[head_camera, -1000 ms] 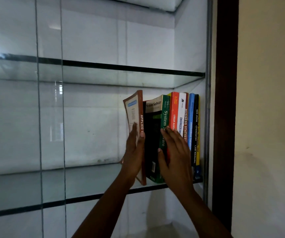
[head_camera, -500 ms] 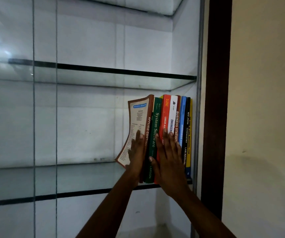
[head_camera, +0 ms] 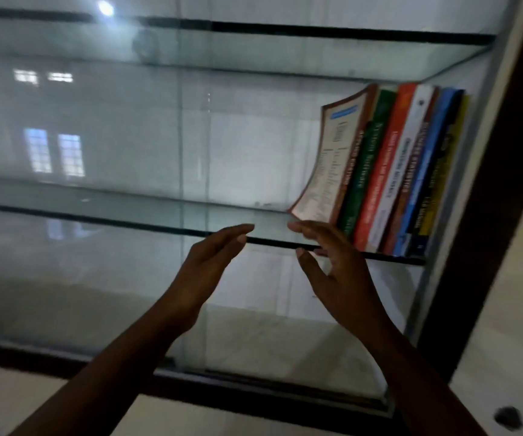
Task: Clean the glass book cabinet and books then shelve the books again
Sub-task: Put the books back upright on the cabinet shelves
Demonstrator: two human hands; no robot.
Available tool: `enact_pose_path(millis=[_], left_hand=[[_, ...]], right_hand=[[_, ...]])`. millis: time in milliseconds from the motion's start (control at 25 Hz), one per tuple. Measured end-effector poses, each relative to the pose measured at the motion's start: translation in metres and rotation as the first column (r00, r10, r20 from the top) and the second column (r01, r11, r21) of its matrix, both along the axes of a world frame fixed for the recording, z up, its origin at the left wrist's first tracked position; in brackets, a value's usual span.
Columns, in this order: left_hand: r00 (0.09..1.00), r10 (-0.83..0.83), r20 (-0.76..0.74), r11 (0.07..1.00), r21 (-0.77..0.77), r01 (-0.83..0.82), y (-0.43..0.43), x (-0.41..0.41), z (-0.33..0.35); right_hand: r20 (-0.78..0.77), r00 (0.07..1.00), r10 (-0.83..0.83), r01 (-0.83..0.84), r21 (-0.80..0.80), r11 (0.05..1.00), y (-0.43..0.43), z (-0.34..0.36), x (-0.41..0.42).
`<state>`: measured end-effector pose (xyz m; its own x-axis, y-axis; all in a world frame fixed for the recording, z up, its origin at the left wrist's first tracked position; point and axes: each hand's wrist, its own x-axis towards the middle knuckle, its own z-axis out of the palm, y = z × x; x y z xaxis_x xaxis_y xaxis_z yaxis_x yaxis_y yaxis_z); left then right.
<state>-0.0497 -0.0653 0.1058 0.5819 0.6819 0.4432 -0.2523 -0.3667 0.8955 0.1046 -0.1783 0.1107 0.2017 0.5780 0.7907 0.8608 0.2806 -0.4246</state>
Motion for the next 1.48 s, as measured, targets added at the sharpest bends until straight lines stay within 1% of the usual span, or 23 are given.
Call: enact_pose_path(millis=[80,120,200,280,320,360,400,440,520,600,640,680,800,880,960,1000,1080,1120,1200,1280,1360,1440,1480], left_hand=[[0.994,0.048,-0.095,0.999,0.009,-0.048,0.006,-0.073,-0.025],[0.983,0.096,-0.154,0.995,-0.018,-0.100,0.009,-0.114,-0.041],[0.942,0.225,-0.249,0.960,-0.109,-0.258,0.014,-0.201,-0.079],[0.868,0.374,-0.326,0.883,-0.163,-0.441,0.013,-0.302,-0.127],[0.820,0.442,-0.363,0.824,-0.196,-0.531,0.007,-0.354,-0.148],[0.770,0.503,-0.391,0.772,-0.197,-0.604,0.000,-0.394,-0.168],[0.747,0.538,-0.391,0.729,-0.229,-0.645,-0.005,-0.431,-0.185],[0.692,0.580,-0.430,0.650,-0.269,-0.711,-0.014,-0.481,-0.198],[0.561,0.650,-0.513,0.457,-0.326,-0.828,-0.037,-0.568,-0.225],[0.442,0.684,-0.580,0.292,-0.337,-0.895,-0.065,-0.643,-0.251],[0.386,0.689,-0.613,0.208,-0.343,-0.916,-0.079,-0.675,-0.264],[0.345,0.690,-0.636,0.143,-0.347,-0.927,-0.090,-0.700,-0.274],[0.220,0.673,-0.706,-0.074,-0.361,-0.930,-0.104,-0.770,-0.305],[0.187,0.635,-0.749,-0.151,-0.358,-0.922,-0.093,-0.811,-0.321],[0.185,0.627,-0.757,-0.173,-0.367,-0.914,-0.062,-0.847,-0.330],[0.206,0.628,-0.751,-0.156,-0.381,-0.911,-0.039,-0.865,-0.331],[0.281,0.625,-0.728,-0.088,-0.424,-0.901,0.012,-0.891,-0.320],[0.314,0.626,-0.714,-0.052,-0.440,-0.897,0.042,-0.910,-0.313],[0.338,0.640,-0.690,0.021,-0.424,-0.905,0.104,-0.947,-0.299],[0.339,0.672,-0.659,0.048,-0.417,-0.907,0.162,-0.986,-0.282],[0.335,0.708,-0.621,0.063,-0.417,-0.907,0.210,-1.018,-0.269],[0.338,0.727,-0.597,0.083,-0.412,-0.907,0.254,-1.049,-0.265],[0.351,0.729,-0.588,0.098,-0.417,-0.903,0.280,-1.067,-0.266]], right_hand=[[-0.096,0.986,0.139,-0.152,-0.145,0.978,0.010,-0.015,-0.041],[-0.139,0.968,0.208,-0.235,-0.215,0.948,0.021,-0.026,-0.067],[-0.222,0.918,0.329,-0.389,-0.337,0.857,0.050,-0.049,-0.132],[-0.313,0.854,0.415,-0.517,-0.418,0.747,0.080,-0.076,-0.211],[-0.362,0.822,0.438,-0.566,-0.446,0.693,0.095,-0.095,-0.255],[-0.410,0.801,0.437,-0.596,-0.473,0.648,0.104,-0.115,-0.289],[-0.431,0.791,0.435,-0.611,-0.506,0.609,0.113,-0.137,-0.320],[-0.457,0.769,0.447,-0.639,-0.545,0.543,0.124,-0.159,-0.368],[-0.478,0.744,0.467,-0.657,-0.648,0.385,0.142,-0.198,-0.454],[-0.503,0.710,0.493,-0.652,-0.734,0.190,0.152,-0.233,-0.530],[-0.511,0.700,0.499,-0.638,-0.762,0.114,0.155,-0.252,-0.562],[-0.513,0.697,0.501,-0.618,-0.784,0.057,0.157,-0.273,-0.584],[-0.495,0.720,0.485,-0.548,-0.836,-0.040,0.177,-0.335,-0.635],[-0.476,0.744,0.468,-0.504,-0.861,-0.074,0.199,-0.363,-0.666],[-0.459,0.769,0.445,-0.479,-0.875,-0.073,0.228,-0.372,-0.700],[-0.451,0.771,0.449,-0.478,-0.876,-0.058,0.247,-0.373,-0.719],[-0.467,0.764,0.445,-0.507,-0.861,-0.034,0.286,-0.358,-0.762],[-0.487,0.742,0.461,-0.539,-0.842,-0.021,0.311,-0.346,-0.790],[-0.531,0.669,0.520,-0.627,-0.779,0.011,0.359,-0.309,-0.850],[-0.615,0.569,0.546,-0.738,-0.675,0.009,0.407,-0.266,-0.907],[-0.666,0.500,0.554,-0.807,-0.591,0.017,0.447,-0.234,-0.954],[-0.684,0.479,0.550,-0.835,-0.548,0.047,0.486,-0.219,-0.995],[-0.679,0.499,0.538,-0.833,-0.548,0.081,0.507,-0.219,-1.016]])
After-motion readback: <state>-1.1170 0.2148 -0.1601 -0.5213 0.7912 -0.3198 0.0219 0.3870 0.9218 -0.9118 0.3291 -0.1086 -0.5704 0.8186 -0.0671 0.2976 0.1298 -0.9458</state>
